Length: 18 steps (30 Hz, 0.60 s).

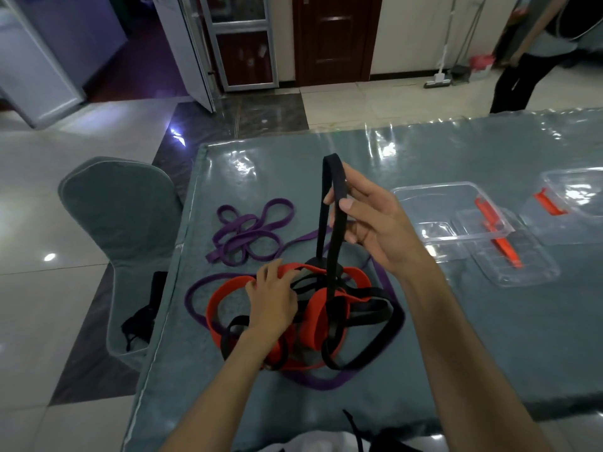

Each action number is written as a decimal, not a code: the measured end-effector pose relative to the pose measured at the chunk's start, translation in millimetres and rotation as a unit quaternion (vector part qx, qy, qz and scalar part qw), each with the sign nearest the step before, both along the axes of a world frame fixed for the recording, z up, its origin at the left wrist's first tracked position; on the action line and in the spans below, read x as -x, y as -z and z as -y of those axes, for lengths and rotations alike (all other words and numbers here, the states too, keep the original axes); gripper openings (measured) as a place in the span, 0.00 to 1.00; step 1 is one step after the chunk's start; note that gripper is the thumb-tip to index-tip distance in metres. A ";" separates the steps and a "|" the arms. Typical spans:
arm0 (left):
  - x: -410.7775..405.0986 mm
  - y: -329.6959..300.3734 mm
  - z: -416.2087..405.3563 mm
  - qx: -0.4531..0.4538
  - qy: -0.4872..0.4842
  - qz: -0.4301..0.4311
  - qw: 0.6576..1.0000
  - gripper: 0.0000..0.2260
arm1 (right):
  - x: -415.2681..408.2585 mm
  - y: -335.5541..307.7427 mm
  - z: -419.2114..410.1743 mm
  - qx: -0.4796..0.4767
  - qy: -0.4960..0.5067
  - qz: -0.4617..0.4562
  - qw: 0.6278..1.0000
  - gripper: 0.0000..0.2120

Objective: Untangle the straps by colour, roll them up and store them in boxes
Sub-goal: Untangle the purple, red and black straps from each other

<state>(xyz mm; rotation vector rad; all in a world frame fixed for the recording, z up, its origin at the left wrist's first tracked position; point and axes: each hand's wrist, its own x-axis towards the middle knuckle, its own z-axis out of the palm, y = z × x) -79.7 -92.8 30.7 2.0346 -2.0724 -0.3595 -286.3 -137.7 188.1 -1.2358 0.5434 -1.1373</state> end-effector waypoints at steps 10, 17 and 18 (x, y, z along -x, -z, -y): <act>-6.8 -30.2 13.3 -0.181 0.169 -0.368 0.896 0.44 | -20.9 5.1 0.8 0.010 -0.091 -0.063 0.994 0.26; -16.6 -34.8 25.1 -0.200 0.199 -0.358 0.890 0.49 | -29.3 3.6 7.1 -0.007 -0.100 -0.036 0.994 0.23; -13.2 -34.5 27.0 -0.182 0.196 -0.359 0.894 0.49 | -29.9 3.4 9.3 -0.005 -0.103 -0.038 0.994 0.24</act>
